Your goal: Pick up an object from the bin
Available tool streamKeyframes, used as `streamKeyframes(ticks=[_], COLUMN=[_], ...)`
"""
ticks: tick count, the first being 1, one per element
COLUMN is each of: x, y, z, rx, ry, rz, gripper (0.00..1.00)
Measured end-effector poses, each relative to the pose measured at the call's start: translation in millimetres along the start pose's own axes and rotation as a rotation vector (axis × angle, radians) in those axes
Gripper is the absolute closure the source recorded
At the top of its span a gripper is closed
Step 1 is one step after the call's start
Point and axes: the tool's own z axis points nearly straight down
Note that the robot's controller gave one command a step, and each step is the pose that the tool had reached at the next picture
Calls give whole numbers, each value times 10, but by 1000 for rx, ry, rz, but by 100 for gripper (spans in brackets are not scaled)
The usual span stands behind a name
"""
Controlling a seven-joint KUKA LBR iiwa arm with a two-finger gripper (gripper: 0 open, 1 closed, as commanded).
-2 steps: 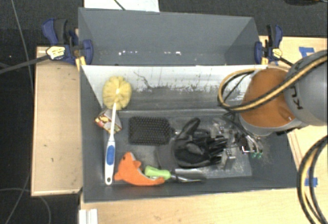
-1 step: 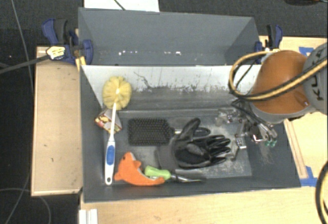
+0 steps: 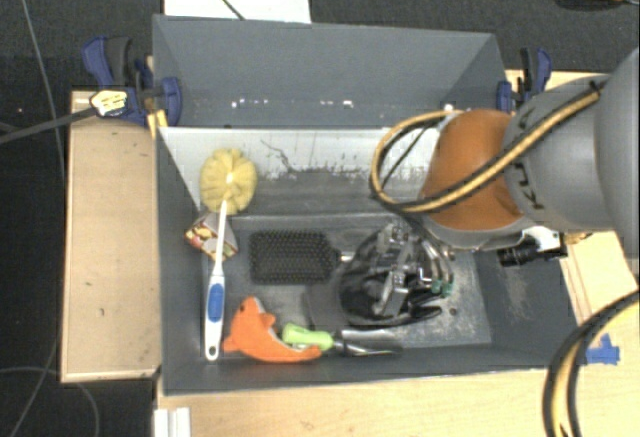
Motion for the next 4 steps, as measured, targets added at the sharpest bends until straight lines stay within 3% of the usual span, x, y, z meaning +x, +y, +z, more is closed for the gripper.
streamKeyframes(ticks=[1, 2, 4], x=[141, 357, 354], y=[50, 872, 862], z=[274, 291, 283], rx=[8, -3, -2], ry=[-18, -5, -6], rz=[-432, 111, 110], gripper=[0, 100, 100])
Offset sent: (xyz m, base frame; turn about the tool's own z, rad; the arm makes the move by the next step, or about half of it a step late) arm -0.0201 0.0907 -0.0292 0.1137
